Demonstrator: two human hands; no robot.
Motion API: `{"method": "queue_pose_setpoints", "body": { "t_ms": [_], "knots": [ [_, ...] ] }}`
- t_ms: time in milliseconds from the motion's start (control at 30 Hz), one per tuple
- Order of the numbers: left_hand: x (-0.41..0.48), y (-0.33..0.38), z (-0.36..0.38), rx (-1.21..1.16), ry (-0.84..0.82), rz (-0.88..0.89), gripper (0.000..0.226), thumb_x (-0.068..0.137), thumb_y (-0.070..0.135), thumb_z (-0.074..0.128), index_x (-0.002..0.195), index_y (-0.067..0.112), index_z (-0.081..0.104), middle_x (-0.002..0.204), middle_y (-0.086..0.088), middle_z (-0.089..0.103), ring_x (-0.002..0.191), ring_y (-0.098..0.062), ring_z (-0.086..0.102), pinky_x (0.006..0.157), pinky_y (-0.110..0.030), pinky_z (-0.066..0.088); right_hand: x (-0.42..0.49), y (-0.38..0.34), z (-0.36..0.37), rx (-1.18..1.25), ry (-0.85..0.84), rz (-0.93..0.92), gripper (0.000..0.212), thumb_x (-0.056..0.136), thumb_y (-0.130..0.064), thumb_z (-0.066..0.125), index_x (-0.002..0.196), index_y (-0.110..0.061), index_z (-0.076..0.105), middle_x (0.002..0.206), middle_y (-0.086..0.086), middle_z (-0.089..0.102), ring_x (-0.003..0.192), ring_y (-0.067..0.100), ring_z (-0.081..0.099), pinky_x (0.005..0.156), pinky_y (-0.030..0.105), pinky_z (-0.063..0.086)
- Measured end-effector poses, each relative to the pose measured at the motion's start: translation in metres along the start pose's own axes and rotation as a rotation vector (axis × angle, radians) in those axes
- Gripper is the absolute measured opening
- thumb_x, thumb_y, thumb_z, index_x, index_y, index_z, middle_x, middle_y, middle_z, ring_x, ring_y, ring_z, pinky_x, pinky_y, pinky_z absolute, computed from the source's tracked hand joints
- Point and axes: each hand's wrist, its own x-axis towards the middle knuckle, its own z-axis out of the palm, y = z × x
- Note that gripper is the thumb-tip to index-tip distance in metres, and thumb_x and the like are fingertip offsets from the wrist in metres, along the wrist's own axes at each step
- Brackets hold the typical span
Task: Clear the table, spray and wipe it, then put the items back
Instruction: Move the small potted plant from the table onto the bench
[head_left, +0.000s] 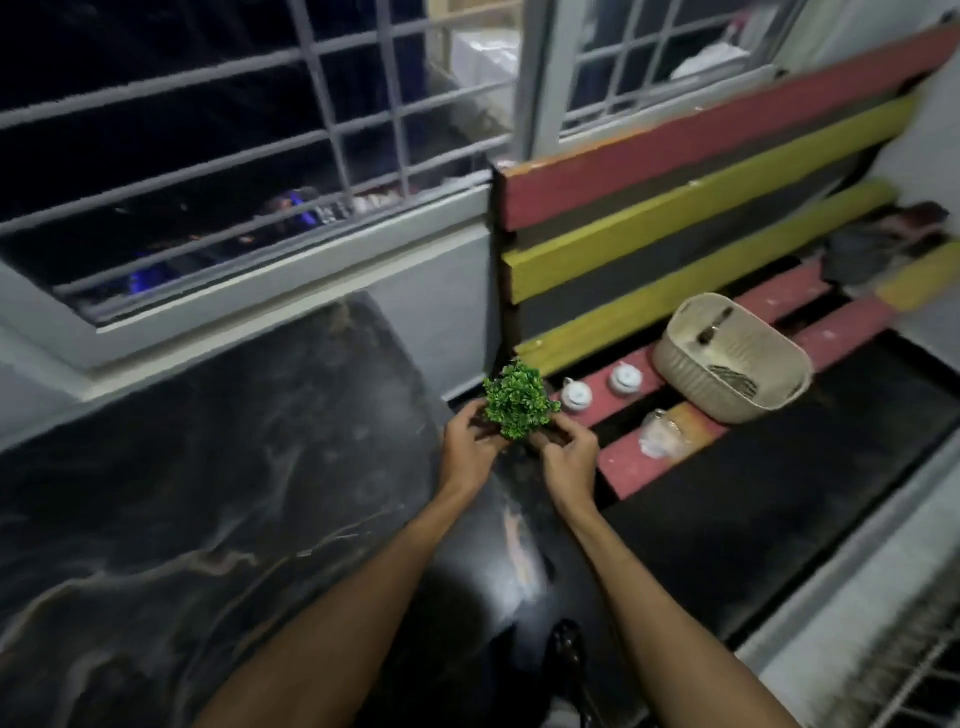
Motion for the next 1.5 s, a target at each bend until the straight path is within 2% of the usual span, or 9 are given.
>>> {"method": "queue_pose_setpoints", "body": {
  "t_ms": [167, 300, 467, 600, 767, 867, 1067, 1300, 1500],
  "knots": [
    [0.017, -0.029, 0.123, 0.133, -0.047, -0.054, 0.047, 0.076, -0.01, 0.08, 0.12, 0.001, 0.065, 0.096, -0.013, 0.075, 0.088, -0.025, 0.076, 0.087, -0.04, 0.06, 0.056, 0.05, -0.097, 0.014, 0.036, 0.086, 0.04, 0.074, 0.017, 0.063, 0.104, -0.008, 0.075, 0.081, -0.012, 0.071, 0.067, -0.015, 0.064, 0.064, 0.001, 0.046],
    [0.036, -0.077, 0.193, 0.23, -0.062, -0.05, 0.036, 0.075, 0.003, 0.085, 0.107, 0.009, 0.072, 0.088, 0.0, 0.076, 0.078, -0.008, 0.07, 0.075, -0.024, 0.055, 0.098, 0.11, -0.144, -0.029, 0.06, 0.166, 0.031, 0.075, 0.014, 0.065, 0.097, -0.006, 0.076, 0.075, -0.002, 0.068, 0.056, -0.015, 0.056, 0.056, 0.002, 0.042],
    [0.066, -0.161, 0.26, 0.28, 0.003, -0.133, 0.035, 0.08, 0.002, 0.072, 0.11, 0.018, 0.072, 0.1, 0.005, 0.076, 0.092, -0.013, 0.068, 0.078, -0.021, 0.052, 0.149, 0.198, -0.168, -0.087, 0.059, 0.15, 0.022, 0.076, 0.015, 0.066, 0.087, -0.001, 0.076, 0.082, 0.013, 0.076, 0.077, 0.012, 0.062, 0.067, 0.025, 0.048],
    [0.086, -0.219, 0.294, 0.285, 0.015, -0.222, 0.042, 0.076, 0.0, 0.074, 0.115, 0.014, 0.071, 0.103, -0.003, 0.078, 0.098, -0.019, 0.072, 0.085, -0.033, 0.058, 0.181, 0.262, -0.172, -0.117, 0.014, 0.186, 0.03, 0.075, 0.016, 0.063, 0.093, -0.005, 0.075, 0.086, 0.004, 0.074, 0.082, 0.014, 0.064, 0.073, 0.026, 0.05],
    [0.09, -0.234, 0.308, 0.222, 0.019, -0.26, 0.054, 0.058, 0.029, 0.074, 0.111, 0.026, 0.062, 0.093, 0.012, 0.072, 0.082, 0.01, 0.066, 0.066, -0.004, 0.047, 0.196, 0.289, -0.173, -0.152, -0.022, 0.199, 0.054, 0.072, 0.013, 0.056, 0.088, -0.037, 0.069, 0.078, -0.024, 0.069, 0.077, -0.014, 0.062, 0.069, 0.004, 0.047],
    [0.092, -0.231, 0.31, 0.207, 0.024, -0.267, 0.071, 0.051, 0.043, 0.066, 0.119, 0.025, 0.062, 0.099, 0.013, 0.072, 0.087, 0.011, 0.064, 0.069, -0.004, 0.047, 0.2, 0.29, -0.174, -0.134, -0.048, 0.21, 0.055, 0.073, 0.013, 0.059, 0.096, -0.036, 0.071, 0.078, -0.032, 0.07, 0.08, -0.018, 0.064, 0.071, 0.001, 0.047],
    [0.093, -0.22, 0.296, 0.319, -0.041, -0.304, 0.045, 0.077, -0.011, 0.066, 0.115, 0.012, 0.059, 0.103, -0.007, 0.069, 0.084, -0.011, 0.063, 0.066, -0.012, 0.051, 0.194, 0.27, -0.187, -0.022, -0.016, 0.271, 0.056, 0.075, 0.022, 0.051, 0.105, -0.022, 0.07, 0.096, -0.018, 0.072, 0.091, -0.006, 0.068, 0.079, 0.007, 0.051],
    [0.074, -0.176, 0.26, 0.491, -0.177, -0.328, 0.055, 0.08, -0.017, 0.054, 0.129, 0.006, 0.057, 0.113, -0.007, 0.062, 0.098, -0.023, 0.06, 0.079, -0.037, 0.054, 0.161, 0.214, -0.196, -0.047, 0.039, 0.296, 0.05, 0.08, 0.024, 0.048, 0.107, -0.011, 0.07, 0.103, 0.003, 0.07, 0.102, 0.019, 0.066, 0.082, 0.018, 0.051],
    [0.054, -0.149, 0.23, 0.482, -0.273, -0.267, 0.055, 0.079, -0.019, 0.051, 0.128, 0.006, 0.057, 0.121, -0.01, 0.065, 0.108, -0.022, 0.061, 0.072, -0.013, 0.049, 0.129, 0.177, -0.194, -0.267, 0.104, 0.222, 0.051, 0.076, 0.018, 0.052, 0.116, -0.008, 0.07, 0.12, 0.008, 0.067, 0.116, 0.017, 0.059, 0.098, 0.017, 0.039]
  ]
}}
